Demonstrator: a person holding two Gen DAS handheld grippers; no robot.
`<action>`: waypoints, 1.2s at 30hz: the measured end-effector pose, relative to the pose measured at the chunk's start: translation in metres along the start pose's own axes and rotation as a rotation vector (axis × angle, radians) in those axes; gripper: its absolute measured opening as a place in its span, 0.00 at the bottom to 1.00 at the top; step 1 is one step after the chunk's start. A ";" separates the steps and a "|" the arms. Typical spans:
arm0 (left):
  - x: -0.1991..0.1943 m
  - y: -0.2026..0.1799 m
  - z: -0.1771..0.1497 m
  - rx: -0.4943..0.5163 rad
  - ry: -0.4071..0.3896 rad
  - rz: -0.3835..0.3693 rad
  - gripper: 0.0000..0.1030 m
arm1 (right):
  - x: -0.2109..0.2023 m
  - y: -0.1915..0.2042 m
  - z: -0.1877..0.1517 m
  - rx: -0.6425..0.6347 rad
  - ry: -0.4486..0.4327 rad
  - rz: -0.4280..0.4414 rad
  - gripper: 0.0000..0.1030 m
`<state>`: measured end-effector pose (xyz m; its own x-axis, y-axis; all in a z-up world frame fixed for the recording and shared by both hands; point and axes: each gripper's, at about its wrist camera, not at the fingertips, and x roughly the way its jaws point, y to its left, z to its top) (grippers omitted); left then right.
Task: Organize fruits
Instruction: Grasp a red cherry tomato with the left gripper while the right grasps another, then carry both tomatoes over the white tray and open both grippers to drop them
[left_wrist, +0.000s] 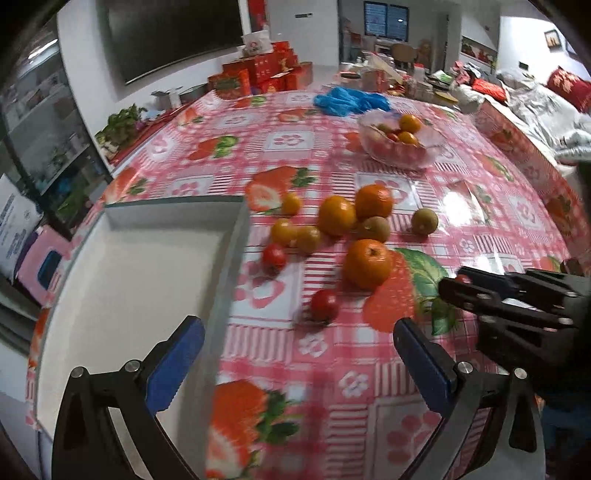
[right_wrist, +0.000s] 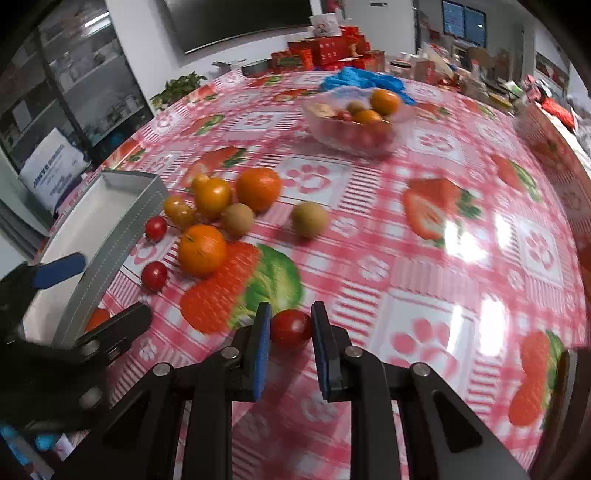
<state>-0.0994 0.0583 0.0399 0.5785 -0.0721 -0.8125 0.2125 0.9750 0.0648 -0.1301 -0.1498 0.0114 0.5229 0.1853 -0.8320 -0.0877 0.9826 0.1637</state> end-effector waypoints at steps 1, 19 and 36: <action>0.004 -0.004 0.001 0.010 0.006 0.004 0.97 | -0.004 -0.005 -0.003 0.015 -0.001 0.004 0.23; 0.030 -0.007 0.002 -0.045 0.087 -0.083 0.23 | -0.023 -0.013 -0.016 0.053 -0.007 0.045 0.23; -0.037 0.038 -0.008 -0.121 -0.028 -0.101 0.23 | -0.035 0.016 -0.015 0.024 -0.002 0.063 0.23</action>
<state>-0.1193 0.1000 0.0678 0.5808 -0.1755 -0.7949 0.1756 0.9805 -0.0882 -0.1632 -0.1400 0.0355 0.5184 0.2463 -0.8189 -0.1000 0.9685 0.2280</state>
